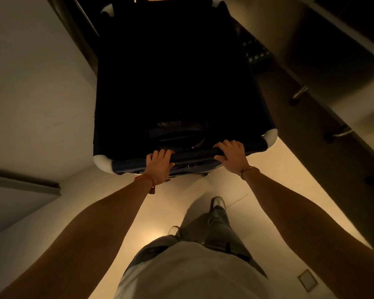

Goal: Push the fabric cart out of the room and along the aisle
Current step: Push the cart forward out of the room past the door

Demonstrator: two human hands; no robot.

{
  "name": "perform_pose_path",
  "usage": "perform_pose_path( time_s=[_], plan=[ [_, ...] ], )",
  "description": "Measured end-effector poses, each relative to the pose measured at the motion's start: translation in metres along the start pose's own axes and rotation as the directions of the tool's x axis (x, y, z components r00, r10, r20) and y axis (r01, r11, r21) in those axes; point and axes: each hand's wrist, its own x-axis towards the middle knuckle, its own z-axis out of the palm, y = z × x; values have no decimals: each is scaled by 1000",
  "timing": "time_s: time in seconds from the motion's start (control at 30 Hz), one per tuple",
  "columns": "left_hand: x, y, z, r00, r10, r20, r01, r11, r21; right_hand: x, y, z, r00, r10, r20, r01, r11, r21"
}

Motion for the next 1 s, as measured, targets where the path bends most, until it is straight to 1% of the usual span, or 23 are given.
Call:
perform_pose_path(
  time_s=[0.2, 0.4, 0.53, 0.7, 1.0],
  plan=[
    [19, 24, -1, 979, -201, -28, 199, 977, -73, 37, 22, -15, 996, -79, 30, 78, 997, 17],
    [41, 47, -6, 955, -295, -44, 291, 953, -81, 64, 44, -26, 990, -130, 54, 129, 991, 21],
    [43, 47, -8, 939, -339, -51, 338, 941, -36, 68, 44, -21, 983, -179, 50, 179, 984, 9],
    [51, 46, -13, 929, -369, -45, 370, 929, 19, 76, 45, -17, 976, -219, -3, 219, 976, 18],
    [90, 43, -25, 915, -399, -54, 401, 916, 20, 121, 54, -24, 969, -247, -23, 248, 968, 47]
  ],
)
